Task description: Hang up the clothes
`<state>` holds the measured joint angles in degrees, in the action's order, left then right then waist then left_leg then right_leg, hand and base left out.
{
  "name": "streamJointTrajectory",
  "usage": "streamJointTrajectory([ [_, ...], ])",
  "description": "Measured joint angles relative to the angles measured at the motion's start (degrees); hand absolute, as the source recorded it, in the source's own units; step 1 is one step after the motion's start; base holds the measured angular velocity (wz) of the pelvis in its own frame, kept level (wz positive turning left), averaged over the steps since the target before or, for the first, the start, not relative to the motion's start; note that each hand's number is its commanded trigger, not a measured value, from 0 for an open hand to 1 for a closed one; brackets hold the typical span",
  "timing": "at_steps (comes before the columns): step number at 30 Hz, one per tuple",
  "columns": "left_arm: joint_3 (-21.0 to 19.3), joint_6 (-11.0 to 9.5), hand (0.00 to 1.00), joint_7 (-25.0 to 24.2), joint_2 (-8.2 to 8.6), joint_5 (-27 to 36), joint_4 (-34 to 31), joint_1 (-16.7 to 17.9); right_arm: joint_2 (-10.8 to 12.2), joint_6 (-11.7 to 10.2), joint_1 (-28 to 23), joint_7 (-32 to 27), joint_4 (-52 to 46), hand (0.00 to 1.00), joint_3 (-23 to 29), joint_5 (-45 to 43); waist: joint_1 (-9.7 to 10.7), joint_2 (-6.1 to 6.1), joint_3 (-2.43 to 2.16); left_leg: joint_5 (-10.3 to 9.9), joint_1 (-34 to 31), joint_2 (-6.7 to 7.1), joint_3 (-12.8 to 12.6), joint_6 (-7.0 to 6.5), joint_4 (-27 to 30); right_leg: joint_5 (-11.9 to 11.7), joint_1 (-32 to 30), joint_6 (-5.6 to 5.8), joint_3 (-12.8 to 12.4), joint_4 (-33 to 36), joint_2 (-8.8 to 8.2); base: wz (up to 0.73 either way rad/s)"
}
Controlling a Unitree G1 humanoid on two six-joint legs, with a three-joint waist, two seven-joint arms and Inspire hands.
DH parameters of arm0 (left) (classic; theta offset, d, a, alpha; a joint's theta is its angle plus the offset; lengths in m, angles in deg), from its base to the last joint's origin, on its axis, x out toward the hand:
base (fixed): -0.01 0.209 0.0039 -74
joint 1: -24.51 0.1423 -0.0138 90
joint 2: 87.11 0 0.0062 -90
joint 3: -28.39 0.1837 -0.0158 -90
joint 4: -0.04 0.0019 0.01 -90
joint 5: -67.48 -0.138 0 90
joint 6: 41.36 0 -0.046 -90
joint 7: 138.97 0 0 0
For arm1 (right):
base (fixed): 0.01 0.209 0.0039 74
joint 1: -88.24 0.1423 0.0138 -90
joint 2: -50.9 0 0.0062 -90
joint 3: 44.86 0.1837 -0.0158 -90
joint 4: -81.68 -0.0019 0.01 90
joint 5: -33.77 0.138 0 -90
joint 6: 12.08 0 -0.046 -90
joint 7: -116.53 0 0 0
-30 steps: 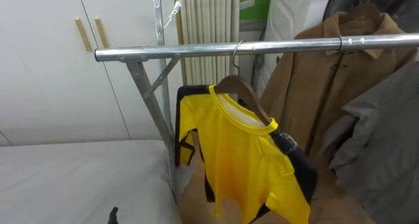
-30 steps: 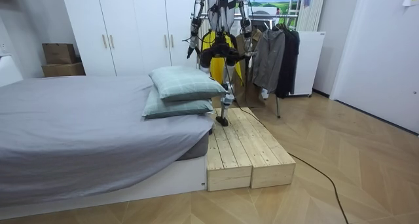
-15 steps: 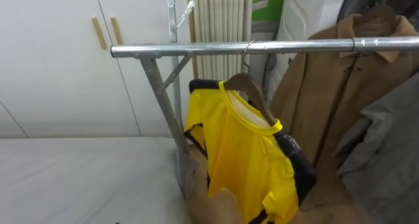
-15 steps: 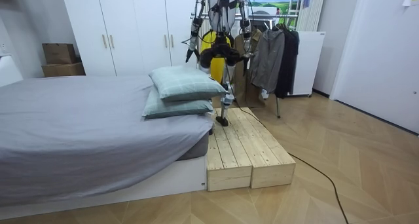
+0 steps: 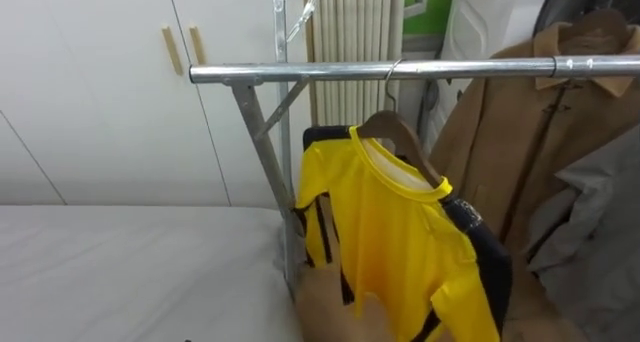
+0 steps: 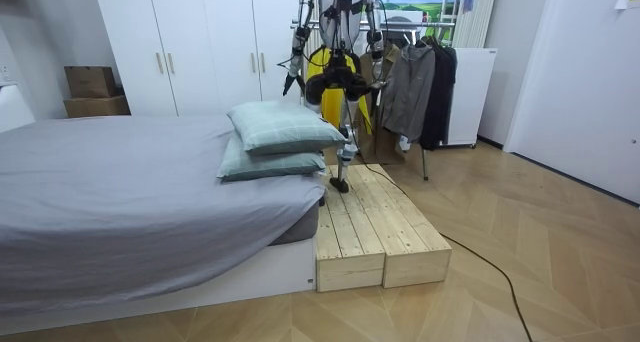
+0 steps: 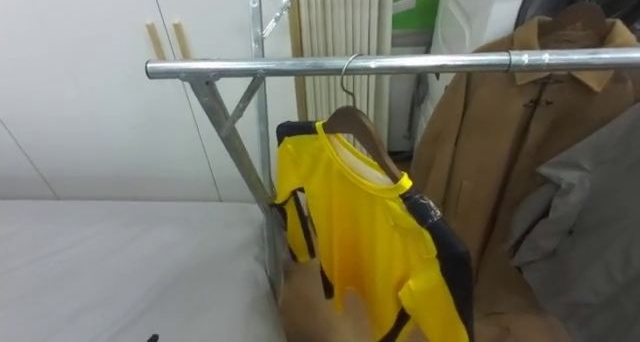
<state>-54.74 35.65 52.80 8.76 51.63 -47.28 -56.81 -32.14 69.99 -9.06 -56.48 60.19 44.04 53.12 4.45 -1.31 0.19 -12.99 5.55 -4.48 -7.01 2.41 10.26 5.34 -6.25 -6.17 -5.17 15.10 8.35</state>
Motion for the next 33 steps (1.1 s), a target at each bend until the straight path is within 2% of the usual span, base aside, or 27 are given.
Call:
streamJointTrajectory([
  [1,0.00,-0.25,0.00,0.00,0.20,-0.04,-0.15,-0.69,0.00,-0.12,0.22,-0.14,-0.12,0.00,-0.12,-0.70,0.06,-0.02,-0.01,-0.06,-0.93,0.03,1.03,0.13,0.69,0.15,-0.33,-0.16,0.85,0.12,-0.25,0.28],
  [4,0.06,-1.21,0.00,-0.05,0.39,-0.03,-0.41,-1.30,-0.49,-0.18,2.17,-0.19,-0.46,0.00,-1.10,-4.29,-0.19,0.02,0.00,-0.20,-4.57,0.11,1.79,0.29,4.24,0.46,-2.55,-0.60,2.34,1.13,-0.90,0.32],
  [6,0.33,-1.35,0.00,-0.12,0.65,-0.06,0.41,-2.34,-1.00,-0.14,3.16,-0.19,-0.67,0.00,-1.74,-6.09,-0.07,0.04,0.08,-0.16,-7.24,0.14,1.77,0.29,6.56,0.47,-3.76,-1.41,5.08,1.75,-1.91,0.71],
  [7,0.72,-1.31,0.00,-0.15,0.74,-0.05,0.83,-2.66,-1.39,-0.04,4.08,-0.21,-0.57,0.00,-2.54,-7.48,-0.29,-0.11,0.20,-0.03,-8.39,-0.02,1.60,0.49,7.27,0.61,-4.29,-1.72,7.32,2.23,-2.44,0.87],
  [9,1.97,-1.30,0.00,-0.54,0.86,0.04,0.71,-2.74,-2.14,-0.25,5.84,-0.28,-0.27,0.00,-3.99,-8.93,-0.79,-0.51,0.49,0.32,-11.10,-0.47,0.09,0.82,9.17,0.98,-4.99,-2.13,10.78,2.40,-3.46,1.01],
  [10,2.73,-1.23,0.00,-1.60,0.91,-0.03,0.36,-2.72,-2.55,-0.24,7.09,-0.23,0.69,0.00,-4.66,-9.64,-1.22,-0.66,0.61,1.16,-12.98,-1.08,-2.31,0.89,10.25,1.27,-5.36,-2.46,13.76,2.49,-4.49,1.04],
  [11,2.96,-1.24,0.00,-2.03,0.92,-0.14,-0.02,-2.67,-2.50,-0.26,7.43,-0.25,0.77,0.00,-4.76,-10.08,-1.37,-0.62,0.66,1.81,-13.85,-1.53,-4.17,0.69,10.66,1.45,-5.80,-2.57,15.25,2.51,-5.11,1.51],
  [12,3.58,-1.24,0.00,-2.71,0.92,-0.10,-0.07,-3.08,-2.43,-0.32,8.11,-0.23,1.03,0.00,-4.94,-10.45,-1.26,-0.44,0.82,2.86,-15.67,-2.87,-9.01,0.24,12.02,2.08,-5.99,-2.84,19.04,2.65,-6.72,1.69],
  [13,4.28,-1.22,0.00,-3.60,0.90,0.08,0.01,-3.49,-2.30,-0.31,8.67,-0.18,1.86,0.00,-4.96,-10.44,-1.29,-0.32,0.91,2.59,-16.58,-4.64,-14.62,-0.62,15.76,3.27,-5.89,-2.36,22.69,2.97,-7.80,2.02],
  [14,4.78,-1.22,0.00,-4.17,0.87,0.16,0.01,-3.56,-2.25,-0.28,9.15,-0.22,1.91,0.00,-4.94,-10.78,-1.86,-0.27,0.94,1.73,-16.91,-6.38,-18.14,-1.88,20.02,3.86,-5.82,-2.80,25.74,3.00,-8.74,1.62],
  [15,4.79,-1.18,0.00,-4.60,0.86,0.15,0.01,-3.54,-2.26,-0.28,9.62,-0.24,1.89,0.00,-4.88,-10.88,-1.82,-0.21,0.98,1.23,-16.93,-7.27,-19.48,-2.18,22.10,4.05,-5.78,-2.84,27.44,3.03,-9.24,1.59],
  [17,5.15,-0.77,0.00,-6.03,0.76,0.09,0.04,-4.00,-2.33,-0.86,10.98,-0.65,1.74,0.00,-4.98,-10.30,-1.70,-0.39,0.87,-0.36,-16.12,-10.42,-23.02,-2.79,28.44,4.57,-5.52,-3.09,34.40,3.00,-10.97,1.70],
  [18,5.23,-0.73,0.00,-6.26,0.76,0.06,0.04,-4.16,-2.34,-0.93,11.12,-0.66,1.58,0.00,-4.99,-10.15,-1.58,-0.39,0.88,-0.61,-15.47,-11.11,-23.67,-2.67,28.98,4.65,-5.51,-2.97,36.04,2.99,-11.39,1.73],
  [19,5.63,-0.72,0.00,-6.33,0.73,0.17,0.04,-4.27,-2.33,-1.02,11.54,-0.62,1.74,0.00,-5.00,-10.32,-1.45,-0.31,0.95,-1.12,-13.54,-11.85,-24.62,-2.24,29.06,4.69,-5.14,-2.58,39.30,2.99,-12.22,1.65],
  [20,6.15,-0.72,0.00,-6.38,0.71,0.17,0.16,-4.26,-2.38,-1.13,11.83,-0.62,1.88,0.00,-4.89,-10.76,-1.34,-0.32,0.94,-1.81,-11.54,-11.65,-24.63,-1.83,28.30,4.84,-4.64,-2.36,42.66,2.93,-13.02,1.62],
  [21,6.39,-0.72,0.00,-6.39,0.70,0.07,0.16,-4.26,-2.44,-1.35,11.90,-0.62,1.96,0.00,-4.86,-10.98,-1.21,-0.36,0.91,-2.49,-10.57,-11.38,-24.63,-1.71,27.48,4.93,-4.43,-2.16,44.52,2.91,-13.45,1.61],
  [22,6.59,-0.77,0.00,-6.38,0.69,0.02,0.14,-4.27,-2.41,-1.66,12.04,-0.61,2.01,0.00,-4.31,-11.11,-0.59,-0.41,0.87,-4.11,-8.72,-10.34,-24.65,-1.46,24.74,5.00,-4.28,-1.63,48.05,3.02,-14.35,1.28],
  [23,6.65,-0.83,0.00,-6.37,0.67,0.02,0.12,-4.26,-2.39,-1.86,12.11,-0.62,2.13,0.00,-4.33,-10.95,-0.37,-0.45,0.85,-4.95,-7.73,-9.57,-24.97,-1.49,22.32,4.87,-4.32,-1.20,49.17,3.01,-14.55,1.31],
  [24,6.87,-0.94,0.00,-6.37,0.56,0.09,0.02,-4.19,-2.41,-2.11,12.18,-0.56,2.37,0.00,-4.32,-10.74,-0.55,-1.05,0.49,-6.98,-5.64,-8.64,-27.60,-1.27,16.32,4.53,-5.14,0.58,50.87,3.41,-14.49,0.73],
  [25,6.87,-1.09,0.00,-6.36,0.14,0.23,0.07,-4.43,-1.80,-1.99,13.29,-0.59,2.59,0.00,-4.47,-10.71,-1.65,-0.41,0.39,-8.29,-5.33,-8.82,-29.44,1.88,13.33,4.42,-6.57,1.99,51.09,5.26,-15.40,0.48],
  [26,6.98,-1.10,0.00,-6.35,0.49,0.65,0.16,-4.39,-1.75,-2.01,12.95,-0.52,2.56,0.00,-4.53,-10.66,-2.22,-0.31,0.25,-8.19,-5.37,-8.86,-29.69,1.49,12.94,2.70,-6.58,1.92,50.44,5.71,-15.70,0.23],
  [27,7.05,-1.10,0.00,-6.35,0.62,0.66,0.20,-4.33,-1.72,-1.95,12.59,-0.55,2.59,0.00,-4.58,-10.66,-2.52,-0.35,0.09,-7.94,-5.21,-8.84,-29.77,1.15,12.65,2.10,-6.41,1.36,50.34,5.76,-15.98,0.44],
  [28,7.29,-1.10,0.00,-6.35,0.65,0.65,0.25,-4.32,-1.76,-1.91,11.49,-0.66,2.59,0.00,-4.78,-10.67,-2.30,-0.07,-0.13,-7.47,-4.34,-8.76,-30.49,1.26,12.31,1.64,-5.62,0.64,50.36,5.68,-16.61,0.49],
  [29,7.26,-1.10,0.00,-6.27,0.63,0.66,0.26,-4.26,-1.91,-1.88,10.59,-0.77,2.60,0.00,-5.05,-10.72,-2.78,0.18,-0.07,-6.75,-3.44,-8.63,-30.97,1.57,12.04,1.41,-4.95,0.28,50.37,5.63,-16.92,0.35],
  [30,7.04,-1.12,0.00,-6.14,0.61,0.64,0.37,-4.11,-1.92,-1.88,10.30,-0.80,2.66,0.00,-5.14,-10.75,-3.26,0.50,0.09,-6.70,-3.15,-8.56,-31.20,1.65,12.08,1.33,-4.74,0.32,50.34,5.59,-16.96,-0.04],
  [31,6.30,-1.14,0.00,-5.73,0.54,0.64,1.38,-3.85,-1.88,-1.89,10.15,-0.80,2.76,0.00,-5.54,-10.88,-3.93,0.37,-0.11,-6.75,-2.87,-8.47,-31.56,1.61,12.12,1.03,-4.60,0.63,50.10,5.54,-17.02,-0.11],
  [33,4.75,-1.12,0.00,-5.66,0.38,0.60,3.52,-3.81,-1.75,-1.97,10.16,-0.53,2.76,0.00,-5.67,-10.94,-4.22,0.34,-0.15,-6.86,-2.94,-8.40,-31.57,1.38,12.07,0.39,-4.60,1.62,49.83,5.45,-17.15,0.00],
])
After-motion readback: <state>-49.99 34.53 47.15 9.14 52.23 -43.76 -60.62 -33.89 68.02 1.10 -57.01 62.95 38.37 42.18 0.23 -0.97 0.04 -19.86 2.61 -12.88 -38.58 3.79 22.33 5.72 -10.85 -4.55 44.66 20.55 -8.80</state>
